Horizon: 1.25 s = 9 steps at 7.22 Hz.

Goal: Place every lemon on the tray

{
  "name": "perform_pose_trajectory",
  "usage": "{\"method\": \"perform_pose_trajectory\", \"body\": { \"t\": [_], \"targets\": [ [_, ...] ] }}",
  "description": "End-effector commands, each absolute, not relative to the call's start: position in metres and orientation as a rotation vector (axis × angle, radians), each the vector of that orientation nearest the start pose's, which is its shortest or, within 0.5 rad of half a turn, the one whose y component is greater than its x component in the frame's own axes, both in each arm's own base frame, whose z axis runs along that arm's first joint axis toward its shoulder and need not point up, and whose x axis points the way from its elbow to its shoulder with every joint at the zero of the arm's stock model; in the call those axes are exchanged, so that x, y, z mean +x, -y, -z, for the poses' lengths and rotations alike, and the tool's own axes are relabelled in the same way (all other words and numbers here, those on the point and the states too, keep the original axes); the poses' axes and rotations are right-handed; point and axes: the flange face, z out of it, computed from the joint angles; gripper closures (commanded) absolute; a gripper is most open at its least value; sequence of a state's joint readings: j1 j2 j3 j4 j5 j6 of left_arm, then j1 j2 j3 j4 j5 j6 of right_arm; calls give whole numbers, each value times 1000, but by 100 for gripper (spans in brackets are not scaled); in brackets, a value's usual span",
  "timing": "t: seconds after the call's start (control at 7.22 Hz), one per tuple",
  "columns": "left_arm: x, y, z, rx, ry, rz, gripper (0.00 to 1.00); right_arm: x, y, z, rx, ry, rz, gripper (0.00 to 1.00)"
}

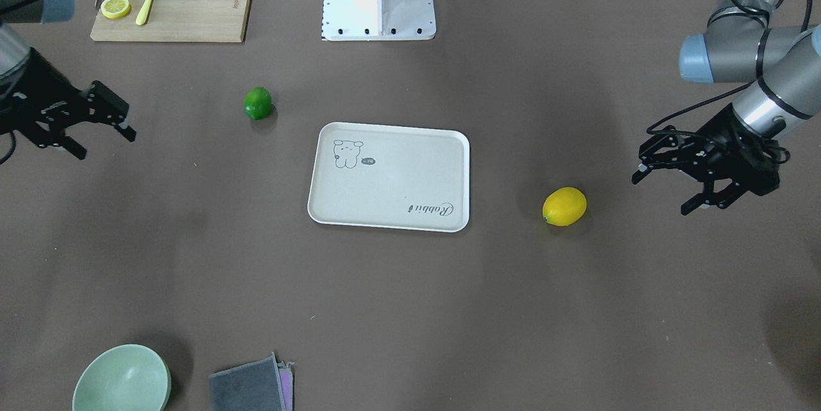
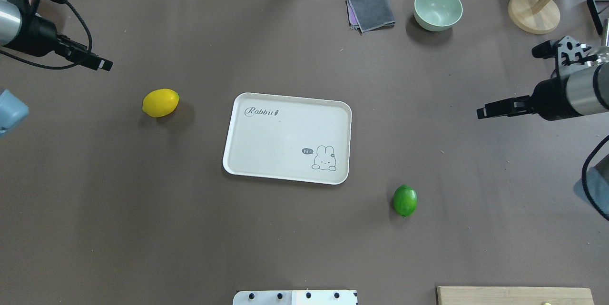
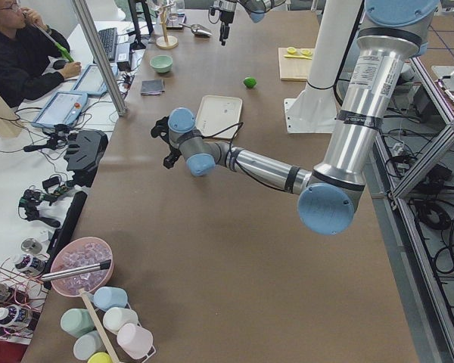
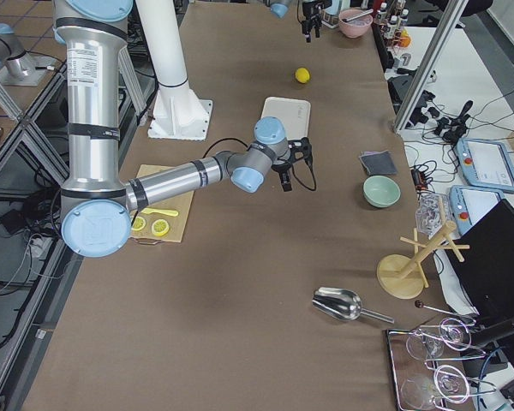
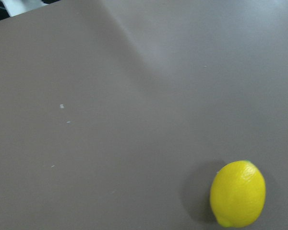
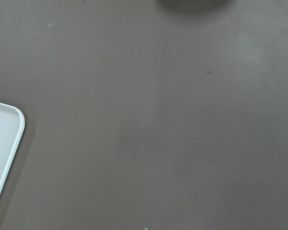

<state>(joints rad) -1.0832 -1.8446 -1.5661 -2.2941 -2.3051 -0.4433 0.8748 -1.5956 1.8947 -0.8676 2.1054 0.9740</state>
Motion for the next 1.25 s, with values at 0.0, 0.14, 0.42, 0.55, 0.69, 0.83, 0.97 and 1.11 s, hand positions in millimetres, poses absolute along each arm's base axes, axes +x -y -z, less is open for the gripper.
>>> {"method": "perform_pose_trajectory", "body": {
  "t": [0.0, 0.14, 0.42, 0.55, 0.69, 0.83, 0.97, 1.11],
  "targets": [
    [247, 569, -405, 539, -1056, -407, 2, -333, 371, -399, 240, 1069, -81, 0],
    [246, 568, -403, 544, -1058, -408, 2, -354, 349, -385, 174, 1026, -93, 0],
    [247, 568, -405, 541, -1057, -411, 2, -422, 308, -359, 170, 948, -98, 0],
    [249, 569, -406, 537, -1055, -412, 2, -435, 298, -365, 168, 929, -80, 0],
    [269, 559, -409, 518, -1063, -445, 2, -439, 296, -366, 164, 925, -75, 0],
    [291, 548, -408, 506, -1077, -482, 2, -443, 296, -374, 159, 911, -75, 0],
    [302, 541, -407, 513, -1090, -507, 2, -445, 296, -377, 156, 903, -74, 0],
    [310, 539, -412, 506, -1084, -513, 2, -447, 297, -383, 152, 893, -75, 1]
  ]
}}
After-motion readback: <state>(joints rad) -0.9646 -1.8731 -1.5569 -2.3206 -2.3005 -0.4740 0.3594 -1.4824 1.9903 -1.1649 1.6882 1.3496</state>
